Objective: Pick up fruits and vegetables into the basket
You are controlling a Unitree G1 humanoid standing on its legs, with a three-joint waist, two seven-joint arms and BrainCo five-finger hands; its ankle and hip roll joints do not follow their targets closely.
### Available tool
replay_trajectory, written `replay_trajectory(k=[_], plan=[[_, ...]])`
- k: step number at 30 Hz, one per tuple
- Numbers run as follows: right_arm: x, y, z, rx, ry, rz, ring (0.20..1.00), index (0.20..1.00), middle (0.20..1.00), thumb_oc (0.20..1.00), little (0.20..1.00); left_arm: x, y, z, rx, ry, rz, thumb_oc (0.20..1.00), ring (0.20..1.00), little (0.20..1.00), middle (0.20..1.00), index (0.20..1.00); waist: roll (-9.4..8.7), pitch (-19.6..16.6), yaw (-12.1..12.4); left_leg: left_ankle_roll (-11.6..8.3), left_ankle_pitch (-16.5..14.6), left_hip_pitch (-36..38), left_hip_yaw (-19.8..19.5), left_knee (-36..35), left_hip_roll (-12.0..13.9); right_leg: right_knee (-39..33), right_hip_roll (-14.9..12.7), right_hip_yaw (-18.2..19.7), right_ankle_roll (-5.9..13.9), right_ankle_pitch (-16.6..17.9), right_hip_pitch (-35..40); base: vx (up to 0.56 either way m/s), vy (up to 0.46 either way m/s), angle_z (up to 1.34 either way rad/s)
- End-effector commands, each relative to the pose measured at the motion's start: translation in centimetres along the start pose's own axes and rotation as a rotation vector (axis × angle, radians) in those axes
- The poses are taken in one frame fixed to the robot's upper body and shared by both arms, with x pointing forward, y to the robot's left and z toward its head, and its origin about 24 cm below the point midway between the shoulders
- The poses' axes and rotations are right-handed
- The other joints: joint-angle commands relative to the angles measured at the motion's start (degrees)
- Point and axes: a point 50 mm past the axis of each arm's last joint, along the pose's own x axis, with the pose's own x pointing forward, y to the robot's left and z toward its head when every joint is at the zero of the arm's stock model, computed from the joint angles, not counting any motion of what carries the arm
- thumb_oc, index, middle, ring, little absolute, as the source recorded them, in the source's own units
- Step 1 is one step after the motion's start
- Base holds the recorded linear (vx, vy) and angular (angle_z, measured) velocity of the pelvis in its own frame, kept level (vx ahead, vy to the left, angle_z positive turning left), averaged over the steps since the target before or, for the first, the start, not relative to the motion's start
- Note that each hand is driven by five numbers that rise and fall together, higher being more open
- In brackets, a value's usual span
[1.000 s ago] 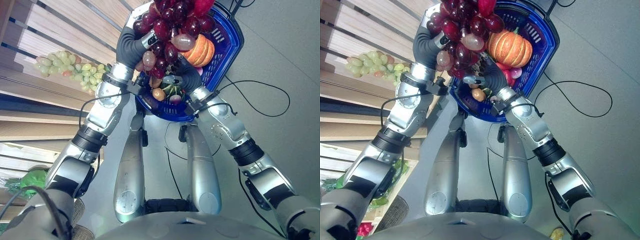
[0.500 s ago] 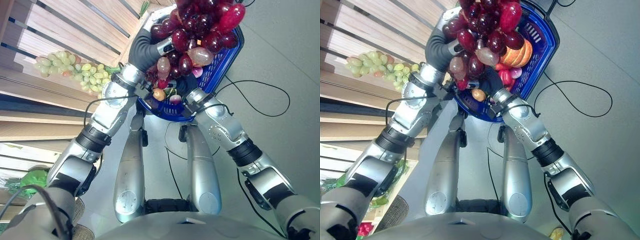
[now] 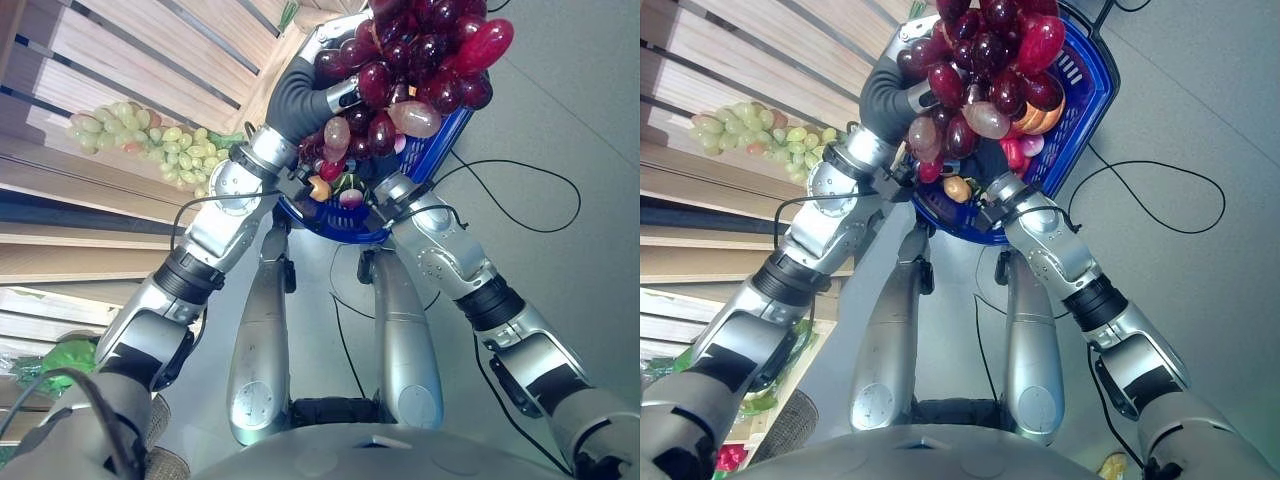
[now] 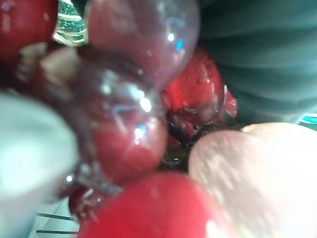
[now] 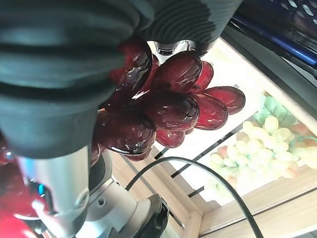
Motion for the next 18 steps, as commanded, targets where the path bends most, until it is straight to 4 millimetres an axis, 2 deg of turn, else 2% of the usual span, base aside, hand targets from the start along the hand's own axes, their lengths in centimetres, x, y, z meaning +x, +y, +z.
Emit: replay_trajectory(k=[1, 8, 9, 10, 18], plan=[[0.8, 2.5, 4.7, 0.051, -0.265, 0.074, 0.2, 0.2, 0.2, 0.2, 0.2, 1.1, -3.5, 3.4, -0.062, -0.215, -0.143, 0.2, 0.2, 0.2, 0.2, 0.2, 0.52, -1.9, -0.2, 1.32, -3.7, -0.8, -2.1, 4.6, -2.0, -7.6, -1.5, -2.0, 4.49, 5.4, 5.7, 0.0, 0.0, 0.0], [0.6, 2.4, 4.7, 0.049, -0.267, 0.066, 0.2, 0.2, 0.2, 0.2, 0.2, 0.9, -2.9, 3.6, -0.043, -0.232, -0.059, 0.2, 0.2, 0.2, 0.2, 0.2, 0.73, -1.9, -0.2, 1.39, -3.7, -0.9, -2.2, 4.8, -2.1, -7.5, -1.5, -2.0, 4.42, 5.4, 5.5, 0.0, 0.0, 0.0], [0.6, 2.4, 4.7, 0.049, -0.267, 0.065, 0.2, 0.2, 0.2, 0.2, 0.2, 0.8, -2.7, 3.6, -0.043, -0.234, -0.033, 0.46, 0.46, 0.46, 0.46, 0.46, 0.76, -1.9, -0.1, 1.39, -3.7, -0.9, -2.3, 4.9, -2.1, -7.4, -1.5, -1.9, 4.43, 5.4, 5.5, 0.0, 0.0, 0.0], [0.6, 2.4, 4.6, 0.047, -0.266, 0.064, 0.2, 0.2, 0.2, 0.2, 0.2, 0.8, -2.6, 3.6, -0.035, -0.236, -0.006, 1.0, 1.0, 1.0, 1.0, 1.0, 0.81, -1.9, -0.1, 1.41, -3.7, -1.0, -2.3, 4.8, -2.2, -7.4, -1.5, -1.9, 4.43, 5.3, 5.4, 0.0, 0.0, 0.0], [0.4, 2.2, 4.5, 0.047, -0.272, 0.045, 0.2, 0.2, 0.2, 0.2, 0.2, -0.2, -1.6, 3.7, 0.011, -0.277, 0.157, 1.0, 1.0, 1.0, 1.0, 1.0, 0.93, -1.9, 0.3, 1.43, -3.6, -1.1, -2.8, 4.8, -2.4, -7.3, -1.6, -2.1, 4.52, 5.2, 5.4, 0.0, 0.0, 0.0]])
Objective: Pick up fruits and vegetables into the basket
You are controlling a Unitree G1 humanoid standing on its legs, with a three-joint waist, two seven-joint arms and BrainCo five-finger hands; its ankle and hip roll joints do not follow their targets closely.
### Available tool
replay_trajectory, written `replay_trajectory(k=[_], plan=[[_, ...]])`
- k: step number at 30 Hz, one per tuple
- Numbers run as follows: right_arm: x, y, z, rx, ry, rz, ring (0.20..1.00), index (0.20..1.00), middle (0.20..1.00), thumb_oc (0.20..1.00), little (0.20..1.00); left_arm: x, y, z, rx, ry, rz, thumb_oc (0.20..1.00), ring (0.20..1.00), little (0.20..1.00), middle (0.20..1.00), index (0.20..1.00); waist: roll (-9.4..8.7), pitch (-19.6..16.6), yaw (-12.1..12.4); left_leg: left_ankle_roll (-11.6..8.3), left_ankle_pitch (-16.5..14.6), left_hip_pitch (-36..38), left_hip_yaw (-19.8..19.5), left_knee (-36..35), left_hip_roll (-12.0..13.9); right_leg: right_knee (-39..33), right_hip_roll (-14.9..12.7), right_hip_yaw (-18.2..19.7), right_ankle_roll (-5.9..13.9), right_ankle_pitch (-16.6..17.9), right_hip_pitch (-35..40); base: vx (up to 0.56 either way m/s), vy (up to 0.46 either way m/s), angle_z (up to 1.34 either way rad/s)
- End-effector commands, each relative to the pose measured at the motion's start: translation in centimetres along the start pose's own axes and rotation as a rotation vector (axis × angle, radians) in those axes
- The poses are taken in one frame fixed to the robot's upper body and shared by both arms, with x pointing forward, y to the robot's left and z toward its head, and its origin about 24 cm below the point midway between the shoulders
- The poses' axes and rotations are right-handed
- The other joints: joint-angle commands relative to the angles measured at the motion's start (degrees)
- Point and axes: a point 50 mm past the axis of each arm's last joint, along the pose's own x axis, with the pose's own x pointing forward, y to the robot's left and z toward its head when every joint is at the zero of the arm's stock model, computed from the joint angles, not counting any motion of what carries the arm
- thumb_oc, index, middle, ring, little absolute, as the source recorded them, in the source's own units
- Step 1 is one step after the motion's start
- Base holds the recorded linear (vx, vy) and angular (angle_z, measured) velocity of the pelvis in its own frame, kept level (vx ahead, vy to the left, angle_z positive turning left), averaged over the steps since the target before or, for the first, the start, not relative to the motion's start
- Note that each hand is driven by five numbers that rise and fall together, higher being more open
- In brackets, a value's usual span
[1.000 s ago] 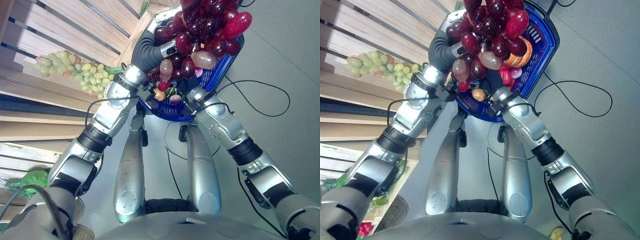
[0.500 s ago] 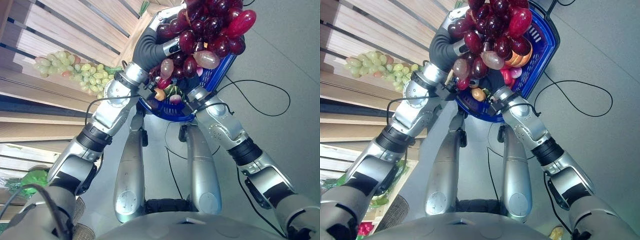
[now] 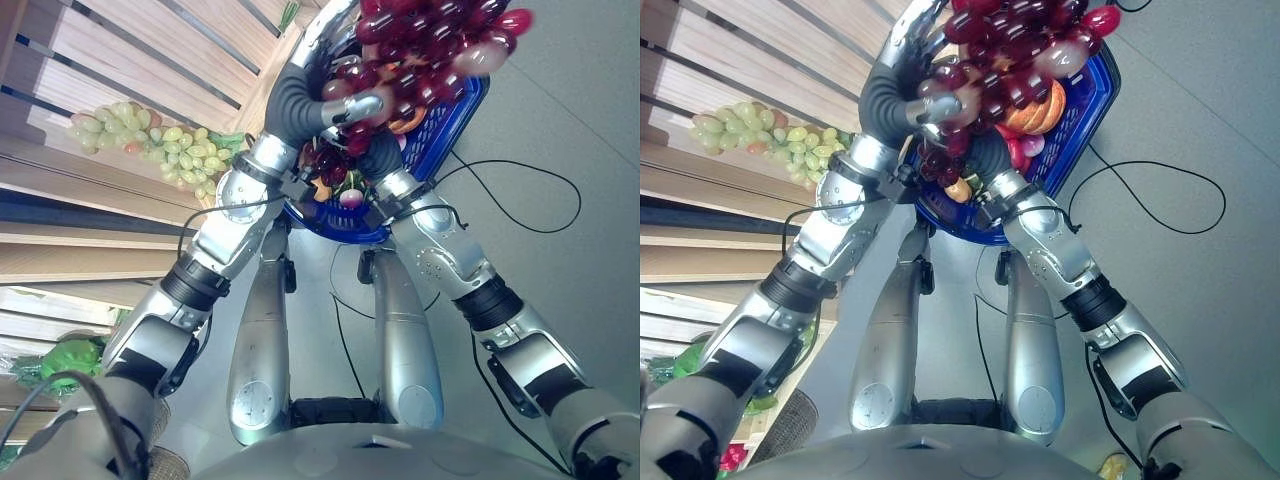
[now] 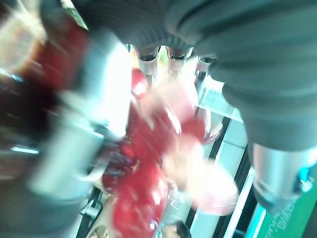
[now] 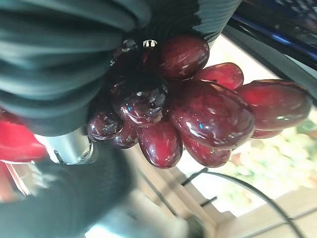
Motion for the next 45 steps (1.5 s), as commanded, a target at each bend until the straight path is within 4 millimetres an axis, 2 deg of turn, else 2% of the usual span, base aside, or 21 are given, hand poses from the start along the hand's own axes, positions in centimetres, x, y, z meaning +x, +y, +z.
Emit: replay_trajectory(k=[1, 5, 10, 14, 22, 23, 24, 26, 27, 29, 33, 40, 42, 43, 44, 45], plan=[[0.3, 2.5, 3.7, 0.05, -0.219, 0.088, 0.2, 0.2, 0.2, 0.2, 0.2, 0.7, -1.8, 4.4, 0.004, -0.286, -0.003, 1.0, 1.0, 1.0, 1.0, 1.0, 0.93, -1.9, 0.0, 1.44, -3.6, -1.1, -2.8, 4.7, -2.4, -7.5, -1.5, -2.1, 4.56, 5.3, 5.5, 0.0, 0.0, 0.0], [0.2, 2.4, 3.7, 0.05, -0.222, 0.081, 0.2, 0.2, 0.2, 0.2, 0.2, 0.5, -1.3, 4.4, 0.165, -0.309, 0.12, 1.0, 1.0, 1.0, 1.0, 1.0, 0.85, -1.9, 0.3, 1.43, -3.5, -1.1, -3.1, 4.6, -2.6, -7.5, -1.5, -2.3, 4.56, 5.1, 5.5, 0.0, 0.0, 0.0], [0.1, 1.7, 3.5, 0.05, -0.219, 0.054, 0.2, 0.2, 0.2, 0.2, 0.2, 0.3, 0.4, 4.3, 0.334, -0.32, 0.272, 1.0, 1.0, 1.0, 1.0, 1.0, 0.85, -1.9, 0.6, 1.27, -3.6, -1.0, -3.4, 4.8, -2.7, -7.2, -1.6, -2.6, 4.53, 4.9, 5.7, 0.0, -0.003, 0.01], [0.0, 1.2, 3.1, 0.04, -0.201, 0.02, 0.2, 0.2, 0.2, 0.2, 0.2, 0.0, 1.5, 4.2, 0.419, -0.326, 0.342, 1.0, 1.0, 1.0, 1.0, 1.0, 0.96, -1.9, 0.8, 1.04, -3.6, -0.9, -3.5, 4.8, -2.7, -7.1, -1.7, -2.7, 4.53, 4.7, 5.8, 0.0, 0.001, 0.01], [-1.6, -3.1, -0.6, -0.01, -0.02, -0.198, 0.2, 0.2, 0.2, 0.2, 0.2, -1.9, 6.2, 2.1, 0.732, -0.197, 0.538, 1.0, 1.0, 1.0, 1.0, 1.0, 1.53, -1.9, 1.1, 0.31, -3.6, -0.7, -3.6, 4.9, -2.6, -6.5, -1.9, -3.0, 4.45, 4.2, 5.7, 0.0, 0.004, 0.0], [-1.6, -3.1, -0.6, -0.01, -0.02, -0.198, 0.2, 0.2, 0.2, 0.2, 0.2, -1.9, 6.2, 2.1, 0.732, -0.197, 0.538, 1.0, 1.0, 1.0, 1.0, 1.0, 1.53, -1.9, 1.1, 0.31, -3.6, -0.7, -3.6, 4.9, -2.6, -6.5, -1.9, -3.0, 4.45, 4.2, 5.7, -0.01, 0.044, -0.01], [-2.1, -4.4, -1.5, -0.044, 0.043, -0.249, 0.2, 0.2, 0.2, 0.2, 0.2, -2.6, 7.5, 1.5, 0.792, -0.15, 0.568, 1.0, 1.0, 1.0, 1.0, 1.0, 1.89, -1.9, 1.3, 0.2, -3.5, -0.6, -3.5, 4.8, -2.5, -6.4, -2.0, -3.0, 4.35, 4.1, 5.7, -0.01, 0.038, -0.01], [-2.3, -5.3, -2.0, -0.074, 0.082, -0.292, 0.2, 0.2, 0.2, 0.2, 0.2, -2.9, 8.2, 1.2, 0.83, -0.113, 0.586, 1.0, 1.0, 1.0, 1.0, 1.0, 2.07, -1.9, 1.4, 0.1, -3.5, -0.7, -3.4, 4.9, -2.5, -6.4, -2.0, -3.0, 4.29, 4.0, 5.6, -0.02, 0.046, 0.0], [-2.7, -7.0, -2.7, -0.103, 0.148, -0.345, 0.2, 0.2, 0.2, 0.2, 0.2, -3.2, 9.5, 0.7, 0.892, -0.063, 0.6, 1.0, 1.0, 1.0, 1.0, 1.0, 2.44, -1.9, 1.5, -0.12, -3.5, -0.7, -3.3, 5.0, -2.5, -6.2, -2.1, -3.1, 4.23, 3.9, 5.6, -0.02, 0.047, -0.01], [-2.7, -8.7, -2.9, -0.142, 0.221, -0.406, 0.2, 0.2, 0.2, 0.2, 0.2, -3.3, 10.8, 0.4, 0.947, -0.012, 0.617, 1.0, 1.0, 1.0, 1.0, 1.0, 2.86, -1.9, 1.7, -0.38, -3.4, -0.9, -3.1, 5.1, -2.3, -6.0, -2.2, -3.2, 4.14, 3.8, 5.3, -0.03, 0.056, 0.01], [-2.4, -10.9, -3.2, -0.209, 0.331, -0.474, 0.2, 0.2, 0.2, 0.2, 0.2, -2.8, 12.6, -0.1, 1.045, 0.071, 0.607, 1.0, 1.0, 1.0, 1.0, 1.0, 3.66, -1.9, 2.1, -0.6, -3.1, -1.1, -2.9, 5.1, -2.3, -5.5, -2.2, -3.2, 3.9, 3.7, 4.9, -0.02, 0.044, 0.02], [-1.2, -13.5, -2.6, -0.364, 0.458, -0.597, 0.2, 0.2, 0.2, 0.2, 0.2, -2.3, 14.4, -1.6, 1.251, 0.217, 0.528, 1.0, 1.0, 1.0, 1.0, 1.0, 4.95, -1.9, 2.7, -0.75, -2.6, -1.9, -2.6, 5.2, -2.3, -4.8, -2.1, -3.2, 3.78, 3.8, 3.6, 0.0, 0.009, 0.01], [-0.9, -13.9, -2.4, -0.396, 0.471, -0.611, 0.435, 0.435, 0.435, 0.435, 0.435, -2.5, 14.7, -2.1, 1.284, 0.256, 0.512, 1.0, 1.0, 1.0, 1.0, 1.0, 5.29, -1.9, 2.8, -0.7, -2.6, -2.0, -2.5, 5.3, -2.3, -4.5, -2.1, -3.2, 3.72, 3.7, 3.3, -0.01, 0.032, 0.01], [-0.8, -14.2, -2.3, -0.408, 0.484, -0.619, 0.812, 0.812, 0.812, 0.812, 0.812, -2.7, 14.9, -2.5, 1.311, 0.292, 0.492, 1.0, 1.0, 1.0, 1.0, 1.0, 5.45, -1.9, 2.8, -0.74, -2.6, -2.1, -2.4, 5.5, -2.3, -4.3, -2.1, -3.2, 3.68, 3.6, 3.2, -0.01, 0.03, 0.0], [-0.7, -14.4, -2.2, -0.421, 0.495, -0.625, 1.0, 1.0, 1.0, 1.0, 1.0, -2.9, 15.1, -2.8, 1.342, 0.318, 0.469, 1.0, 1.0, 1.0, 1.0, 1.0, 5.59, -1.9, 2.9, -0.76, -2.6, -2.2, -2.4, 5.7, -2.3, -4.3, -2.1, -3.1, 3.67, 3.6, 3.1, 0.0, 0.0, 0.0], [-0.6, -14.4, -2.2, -0.432, 0.499, -0.633, 1.0, 1.0, 1.0, 1.0, 1.0, -3.0, 15.2, -2.9, 1.353, 0.329, 0.461, 1.0, 1.0, 1.0, 1.0, 1.0, 5.67, -1.9, 2.9, -0.78, -2.6, -2.2, -2.4, 5.7, -2.3, -4.2, -2.1, -3.1, 3.64, 3.6, 3.0, 0.0, 0.033, 0.01]])
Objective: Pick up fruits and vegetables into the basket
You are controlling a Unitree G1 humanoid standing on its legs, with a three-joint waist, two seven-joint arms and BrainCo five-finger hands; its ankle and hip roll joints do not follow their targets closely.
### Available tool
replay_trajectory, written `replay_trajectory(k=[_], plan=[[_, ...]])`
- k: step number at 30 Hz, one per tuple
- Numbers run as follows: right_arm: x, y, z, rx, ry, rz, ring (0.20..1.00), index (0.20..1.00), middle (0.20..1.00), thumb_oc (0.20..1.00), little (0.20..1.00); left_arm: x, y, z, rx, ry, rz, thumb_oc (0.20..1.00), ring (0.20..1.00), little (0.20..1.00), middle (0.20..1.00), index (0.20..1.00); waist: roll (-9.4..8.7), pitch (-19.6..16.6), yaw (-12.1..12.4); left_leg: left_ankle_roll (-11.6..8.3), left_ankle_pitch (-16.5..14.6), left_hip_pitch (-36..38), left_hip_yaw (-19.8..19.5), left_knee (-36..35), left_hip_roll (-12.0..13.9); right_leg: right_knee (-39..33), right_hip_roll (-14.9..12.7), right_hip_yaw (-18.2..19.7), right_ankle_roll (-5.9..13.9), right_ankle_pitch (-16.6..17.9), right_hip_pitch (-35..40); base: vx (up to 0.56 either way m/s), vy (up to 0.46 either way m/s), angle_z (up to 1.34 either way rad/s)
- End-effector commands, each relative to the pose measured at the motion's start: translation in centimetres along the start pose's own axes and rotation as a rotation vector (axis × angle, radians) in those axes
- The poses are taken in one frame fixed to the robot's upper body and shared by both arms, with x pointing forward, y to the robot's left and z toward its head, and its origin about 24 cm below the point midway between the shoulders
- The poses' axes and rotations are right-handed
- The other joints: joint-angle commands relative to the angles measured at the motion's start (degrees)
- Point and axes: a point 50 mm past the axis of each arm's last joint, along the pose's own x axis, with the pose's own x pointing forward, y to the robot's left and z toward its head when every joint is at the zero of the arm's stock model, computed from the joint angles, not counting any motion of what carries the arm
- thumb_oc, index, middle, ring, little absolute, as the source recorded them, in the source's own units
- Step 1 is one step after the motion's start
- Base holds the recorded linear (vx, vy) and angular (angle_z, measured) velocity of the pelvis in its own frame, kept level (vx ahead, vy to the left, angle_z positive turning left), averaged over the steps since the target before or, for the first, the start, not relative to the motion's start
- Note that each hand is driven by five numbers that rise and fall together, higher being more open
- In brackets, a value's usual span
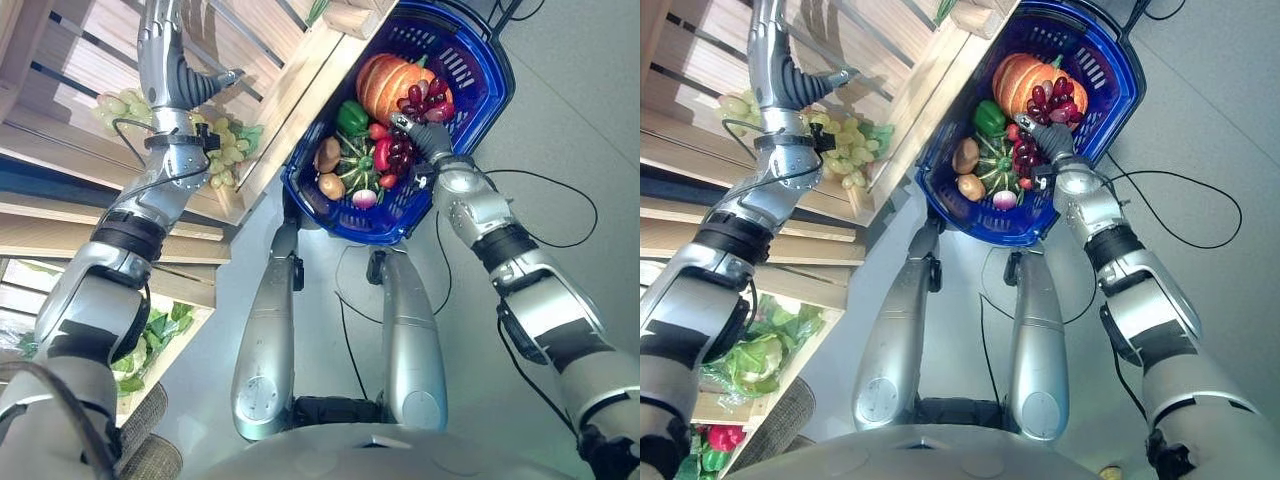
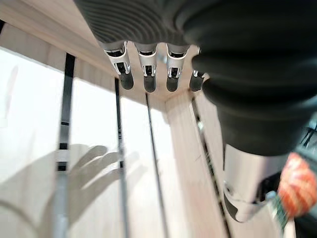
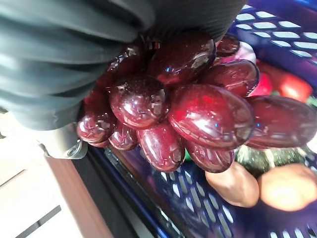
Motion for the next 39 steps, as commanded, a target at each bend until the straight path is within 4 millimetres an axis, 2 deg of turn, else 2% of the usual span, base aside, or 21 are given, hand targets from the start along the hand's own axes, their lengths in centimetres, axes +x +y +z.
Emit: replay_trajectory(k=[1, 6, 14, 20, 21, 27, 28, 32, 39], plan=[[0.2, -0.9, 0.9, -0.084, -0.021, -0.048, 1.0, 1.0, 1.0, 1.0, 1.0, 0.2, -0.6, -0.6, 0.108, 0.005, -0.044, 1.0, 1.0, 1.0, 1.0, 1.0, 4.33, -2.3, -0.3, -0.58, -3.8, -2.4, -1.5, 6.5, -1.6, -5.9, -1.1, -2.5, 3.98, 4.0, 3.7, 0.01, 0.038, 0.01], [0.7, -1.4, 1.6, -0.119, -0.005, -0.069, 1.0, 1.0, 1.0, 1.0, 1.0, 0.0, -1.0, -2.1, 0.272, 0.003, -0.17, 1.0, 1.0, 1.0, 1.0, 1.0, 5.0, -2.3, -0.5, -0.67, -3.7, -2.8, -1.0, 6.7, -1.4, -5.5, -1.1, -2.4, 3.94, 4.0, 3.0, 0.0, 0.044, -0.01], [0.8, -2.1, 0.9, -0.188, 0.047, -0.09, 1.0, 1.0, 1.0, 1.0, 1.0, -1.5, -1.9, -4.3, 0.388, 0.083, -0.32, 1.0, 1.0, 1.0, 1.0, 1.0, 5.82, -2.3, -1.3, -0.66, -3.7, -3.1, -0.2, 7.0, -1.3, -5.3, -1.0, -1.7, 3.68, 3.9, 2.2, 0.01, 0.039, -0.01], [0.8, -2.2, 0.9, -0.197, 0.053, -0.096, 1.0, 1.0, 1.0, 1.0, 1.0, -1.9, -2.1, -4.8, 0.41, 0.102, -0.356, 1.0, 1.0, 1.0, 1.0, 1.0, 5.93, -2.3, -1.4, -0.61, -3.6, -3.1, 0.0, 6.9, -1.3, -5.3, -0.9, -1.7, 3.66, 3.9, 2.1, 0.0, 0.008, 0.0], [0.9, -2.2, 1.0, -0.227, 0.056, -0.103, 1.0, 1.0, 1.0, 1.0, 1.0, -3.0, -2.6, -5.9, 0.48, 0.14, -0.471, 1.0, 1.0, 1.0, 1.0, 1.0, 6.07, -2.3, -1.8, -0.6, -3.6, -3.3, 0.2, 7.2, -1.1, -5.2, -0.9, -1.4, 3.53, 4.0, 1.7, 0.03, 0.05, 0.01], [1.0, -2.2, 1.2, -0.28, 0.069, -0.111, 1.0, 1.0, 1.0, 1.0, 1.0, -3.7, -2.9, -6.8, 0.53, 0.176, -0.56, 1.0, 1.0, 1.0, 1.0, 1.0, 6.04, -2.3, -2.1, -0.59, -3.5, -3.2, 0.5, 7.1, -1.0, -5.5, -0.8, -1.1, 3.49, 4.2, 1.9, 0.01, 0.009, 0.0], [1.1, -2.4, 1.1, -0.353, 0.09, -0.126, 1.0, 1.0, 1.0, 1.0, 1.0, -3.9, -3.0, -7.0, 0.531, 0.194, -0.571, 1.0, 1.0, 1.0, 1.0, 1.0, 6.13, -2.3, -2.2, -0.58, -3.4, -3.2, 0.6, 7.0, -1.0, -5.5, -0.7, -1.0, 3.48, 4.3, 1.8, 0.0, 0.0, 0.0], [1.2, -3.0, 1.3, -0.448, 0.11, -0.159, 1.0, 1.0, 1.0, 1.0, 1.0, -3.5, -2.9, -7.0, 0.545, 0.197, -0.595, 1.0, 1.0, 1.0, 1.0, 1.0, 6.3, -2.3, -2.2, -0.5, -3.4, -3.4, 0.6, 7.1, -1.0, -5.3, -0.6, -0.9, 3.41, 4.3, 1.5, 0.0, 0.0, 0.0], [1.3, -3.6, 2.2, -0.825, 0.145, -0.17, 1.0, 1.0, 1.0, 1.0, 1.0, -3.1, -3.0, -6.9, 0.57, 0.219, -0.67, 1.0, 1.0, 1.0, 1.0, 1.0, 6.22, -2.3, -2.3, -0.4, -3.3, -3.5, 0.4, 7.0, -1.0, -5.7, -0.6, -1.0, 3.58, 4.7, 1.4, 0.0, 0.0, 0.0]])
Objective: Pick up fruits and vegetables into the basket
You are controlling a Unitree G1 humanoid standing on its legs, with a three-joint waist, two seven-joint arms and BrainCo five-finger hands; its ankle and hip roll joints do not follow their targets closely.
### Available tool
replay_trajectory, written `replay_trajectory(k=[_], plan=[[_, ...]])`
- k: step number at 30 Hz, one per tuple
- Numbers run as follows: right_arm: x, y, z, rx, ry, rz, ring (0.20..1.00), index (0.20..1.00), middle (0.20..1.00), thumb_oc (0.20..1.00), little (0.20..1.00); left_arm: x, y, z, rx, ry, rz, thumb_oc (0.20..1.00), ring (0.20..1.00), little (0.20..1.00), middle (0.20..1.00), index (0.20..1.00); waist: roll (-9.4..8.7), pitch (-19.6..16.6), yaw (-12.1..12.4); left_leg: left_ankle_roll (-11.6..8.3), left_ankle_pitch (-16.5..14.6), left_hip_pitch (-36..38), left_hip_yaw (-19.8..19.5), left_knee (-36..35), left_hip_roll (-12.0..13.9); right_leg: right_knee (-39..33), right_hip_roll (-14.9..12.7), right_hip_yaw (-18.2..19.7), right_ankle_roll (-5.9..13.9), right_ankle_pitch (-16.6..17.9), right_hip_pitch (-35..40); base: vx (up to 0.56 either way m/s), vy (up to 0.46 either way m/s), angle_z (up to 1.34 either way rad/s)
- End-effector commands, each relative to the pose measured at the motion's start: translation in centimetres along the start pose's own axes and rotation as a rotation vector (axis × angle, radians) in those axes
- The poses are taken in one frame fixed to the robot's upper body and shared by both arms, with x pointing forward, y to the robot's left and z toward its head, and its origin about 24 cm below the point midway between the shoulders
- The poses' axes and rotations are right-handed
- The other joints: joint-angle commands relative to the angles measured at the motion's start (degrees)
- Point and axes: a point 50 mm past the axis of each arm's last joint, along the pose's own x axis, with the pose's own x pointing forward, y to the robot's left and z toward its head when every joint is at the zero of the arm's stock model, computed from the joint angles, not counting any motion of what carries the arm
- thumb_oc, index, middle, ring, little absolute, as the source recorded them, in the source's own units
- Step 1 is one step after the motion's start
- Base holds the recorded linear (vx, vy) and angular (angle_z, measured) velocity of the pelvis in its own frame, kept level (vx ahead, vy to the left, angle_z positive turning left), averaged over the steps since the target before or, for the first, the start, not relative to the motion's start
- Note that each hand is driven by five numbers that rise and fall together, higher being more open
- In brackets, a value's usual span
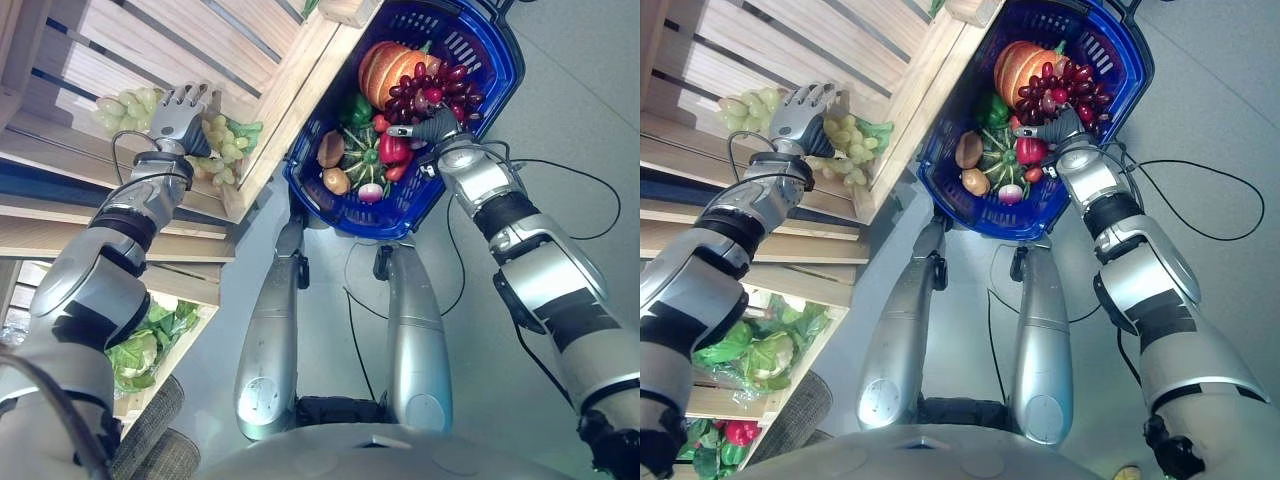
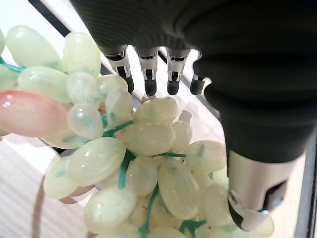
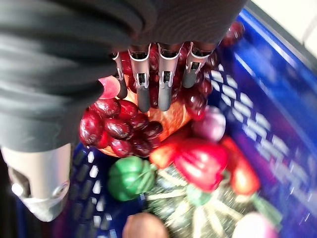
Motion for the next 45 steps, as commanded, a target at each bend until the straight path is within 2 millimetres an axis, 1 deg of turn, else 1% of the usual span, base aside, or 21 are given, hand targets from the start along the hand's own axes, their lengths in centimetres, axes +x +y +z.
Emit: replay_trajectory(k=[1, 3, 4, 7, 8, 10, 17, 20, 21, 22, 23, 24, 27, 28, 31, 33, 38, 41, 44, 45], plan=[[0.2, -2.1, -0.2, -0.201, 0.026, -0.053, 1.0, 1.0, 1.0, 1.0, 1.0, -0.1, -0.8, -0.5, -0.013, 0.077, -0.057, 1.0, 1.0, 1.0, 1.0, 1.0, 4.03, -2.1, -1.5, -0.34, -3.9, -2.2, -1.3, 6.9, -0.8, -8.2, -0.1, -2.0, 3.82, 5.1, 4.5, 0.0, 0.0, 0.0], [0.1, -2.2, 0.0, -0.273, 0.017, -0.053, 1.0, 1.0, 1.0, 1.0, 1.0, 0.0, -0.7, -0.7, -0.009, 0.085, -0.06, 1.0, 1.0, 1.0, 1.0, 1.0, 3.76, -2.1, -1.5, -0.28, -3.9, -2.2, -1.3, 7.0, -0.8, -8.1, 0.0, -2.0, 3.82, 5.1, 4.5, 0.0, -0.015, 0.01], [0.0, -2.3, 0.5, -0.339, -0.009, -0.073, 1.0, 1.0, 1.0, 1.0, 1.0, 0.0, -0.5, -0.9, -0.007, 0.091, -0.062, 1.0, 1.0, 1.0, 1.0, 1.0, 3.45, -2.1, -1.6, -0.24, -4.0, -2.2, -1.3, 7.0, -0.7, -8.2, 0.1, -1.9, 3.85, 5.1, 4.6, 0.0, 0.0, 0.0], [-0.1, -2.5, 1.2, -0.43, -0.031, -0.073, 1.0, 1.0, 1.0, 1.0, 1.0, 0.0, -0.3, -1.2, 0.001, 0.097, -0.063, 1.0, 1.0, 1.0, 1.0, 1.0, 3.05, -2.1, -1.7, -0.27, -3.9, -2.3, -1.3, 6.8, -0.6, -8.4, 0.2, -2.0, 4.04, 5.2, 4.6, 0.0, -0.01, 0.0], [-0.2, -2.5, 1.2, -0.435, -0.039, -0.081, 1.0, 1.0, 1.0, 1.0, 1.0, 0.0, -0.3, -1.3, 0.003, 0.097, -0.062, 1.0, 1.0, 1.0, 1.0, 1.0, 2.98, -2.1, -1.8, -0.26, -3.9, -2.2, -1.3, 6.7, -0.6, -8.5, 0.2, -2.1, 4.04, 5.2, 4.6, 0.0, 0.0, 0.0], [-0.3, -3.0, 1.8, -0.487, -0.067, -0.12, 1.0, 1.0, 1.0, 1.0, 1.0, 0.0, -0.1, -1.6, 0.007, 0.101, -0.064, 1.0, 1.0, 1.0, 1.0, 1.0, 2.7, -2.1, -1.9, -0.27, -4.0, -2.1, -1.4, 6.8, -0.6, -8.6, 0.4, -1.9, 4.09, 5.2, 4.8, 0.0, 0.0, 0.0], [-1.1, -3.0, 2.7, -0.485, -0.129, -0.146, 1.0, 1.0, 1.0, 1.0, 1.0, -0.5, -0.4, -2.2, 0.014, 0.118, -0.058, 1.0, 1.0, 1.0, 1.0, 1.0, 1.91, -2.1, -2.4, -0.41, -4.4, -2.0, -1.5, 6.7, -0.4, -8.7, 0.7, -1.8, 4.31, 5.1, 4.8, 0.0, 0.0, 0.0], [-1.5, -2.6, 2.8, -0.416, -0.161, -0.114, 1.0, 1.0, 1.0, 1.0, 1.0, -0.7, -0.3, -2.4, 0.016, 0.123, -0.054, 1.0, 1.0, 1.0, 1.0, 1.0, 1.64, -2.1, -2.7, -0.4, -4.5, -2.0, -1.6, 6.5, -0.5, -8.8, 0.8, -1.7, 4.35, 5.1, 4.7, 0.0, 0.0, 0.0], [-1.7, -2.3, 2.8, -0.375, -0.17, -0.09, 1.0, 1.0, 1.0, 1.0, 1.0, -0.7, -0.3, -2.5, 0.016, 0.126, -0.052, 1.0, 1.0, 1.0, 1.0, 1.0, 1.51, -2.1, -2.8, -0.41, -4.5, -1.9, -1.6, 6.4, -0.4, -8.9, 0.8, -1.7, 4.36, 5.1, 4.8, 0.0, 0.0, 0.0], [-2.0, -1.9, 2.6, -0.297, -0.183, -0.047, 1.0, 1.0, 1.0, 1.0, 1.0, -0.8, -0.4, -2.7, 0.018, 0.129, -0.052, 1.0, 1.0, 1.0, 1.0, 1.0, 1.37, -2.1, -3.0, -0.43, -4.4, -1.8, -1.5, 6.3, -0.4, -9.0, 0.8, -1.7, 4.35, 5.1, 4.9, 0.0, 0.0, 0.0], [-2.0, -1.8, 2.6, -0.283, -0.185, -0.039, 1.0, 1.0, 1.0, 1.0, 1.0, -0.9, -0.4, -2.7, 0.019, 0.129, -0.053, 1.0, 1.0, 1.0, 1.0, 1.0, 1.35, -2.1, -3.0, -0.43, -4.4, -1.7, -1.5, 6.2, -0.4, -9.0, 0.8, -1.7, 4.35, 5.1, 4.9, 0.0, 0.0, 0.0], [-2.8, -1.0, 2.0, -0.197, -0.219, -0.007, 1.0, 1.0, 1.0, 1.0, 1.0, -1.2, -0.5, -3.2, 0.02, 0.143, -0.052, 1.0, 1.0, 1.0, 1.0, 1.0, 0.86, -2.1, -3.5, -0.47, -4.6, -1.7, -1.5, 6.4, -0.4, -9.0, 1.0, -1.5, 4.32, 5.0, 4.9, 0.0, 0.0, 0.0], [-3.2, -0.8, 1.7, -0.176, -0.237, -0.002, 1.0, 1.0, 1.0, 1.0, 1.0, -1.4, -0.6, -3.5, 0.023, 0.148, -0.054, 1.0, 1.0, 1.0, 1.0, 1.0, 0.65, -2.1, -3.8, -0.42, -4.6, -1.6, -1.4, 6.3, -0.3, -9.0, 1.1, -1.4, 4.35, 5.0, 5.0, 0.0, 0.0, 0.0], [-3.9, -0.6, 1.3, -0.146, -0.27, -0.01, 1.0, 1.0, 1.0, 1.0, 1.0, -1.8, -0.9, -3.9, 0.022, 0.159, -0.054, 1.0, 1.0, 1.0, 1.0, 1.0, 0.39, -2.1, -4.2, -0.35, -4.7, -1.6, -1.4, 6.3, -0.3, -9.0, 1.2, -1.3, 4.46, 5.0, 4.9, 0.0, 0.0, 0.0], [-4.5, -0.4, 1.1, -0.128, -0.293, -0.003, 1.0, 1.0, 1.0, 1.0, 1.0, -2.1, -1.1, -4.2, 0.019, 0.172, -0.052, 1.0, 1.0, 1.0, 1.0, 1.0, 0.08, -2.1, -4.6, -0.36, -4.8, -1.6, -1.2, 6.3, -0.2, -9.1, 1.3, -1.2, 4.54, 4.9, 5.0, 0.0, 0.0, 0.0], [-5.3, -0.3, 0.8, -0.114, -0.326, 0.002, 1.0, 1.0, 1.0, 1.0, 1.0, -2.5, -1.3, -4.8, 0.02, 0.187, -0.049, 1.0, 1.0, 1.0, 1.0, 1.0, -0.22, -2.1, -5.2, -0.31, -4.9, -1.4, -1.1, 6.1, 0.0, -9.1, 1.4, -1.0, 4.65, 4.9, 5.1, 0.0, 0.0, 0.0], [-6.1, -0.6, 0.9, -0.07, -0.38, -0.019, 1.0, 1.0, 1.0, 1.0, 1.0, -2.8, -1.4, -5.3, 0.025, 0.2, -0.048, 1.0, 1.0, 1.0, 1.0, 1.0, -0.33, -2.1, -5.8, -0.32, -5.0, -1.3, -0.8, 6.0, 0.1, -9.2, 1.5, -0.6, 4.78, 4.9, 5.0, 0.0, 0.0, 0.0], [-7.0, -1.2, 1.3, 0.079, -0.456, -0.09, 1.0, 1.0, 1.0, 1.0, 1.0, -3.1, -1.6, -5.6, 0.038, 0.206, -0.044, 1.0, 1.0, 1.0, 1.0, 1.0, -0.29, -2.1, -6.3, -0.33, -5.3, -1.4, -0.7, 6.3, 0.2, -9.0, 1.5, -0.2, 4.91, 4.7, 4.7, 0.0, 0.031, -0.02], [-7.3, -1.3, 1.3, 0.162, -0.484, -0.127, 1.0, 1.0, 1.0, 1.0, 1.0, -3.2, -2.0, -5.6, 0.038, 0.205, -0.063, 1.0, 1.0, 1.0, 1.0, 1.0, -0.25, -2.1, -6.5, -0.32, -5.4, -1.4, -0.6, 6.3, 0.3, -8.9, 1.5, -0.1, 4.95, 4.7, 4.7, 0.0, 0.019, -0.05], [-7.5, -1.5, 1.3, 0.223, -0.496, -0.162, 1.0, 1.0, 1.0, 1.0, 1.0, -3.4, -2.5, -5.5, 0.03, 0.203, -0.086, 1.0, 1.0, 1.0, 1.0, 1.0, -0.18, -2.1, -6.7, -0.33, -5.4, -1.5, -0.5, 6.4, 0.3, -8.9, 1.5, 0.1, 5.01, 4.6, 4.6, 0.0, 0.02, -0.06]])
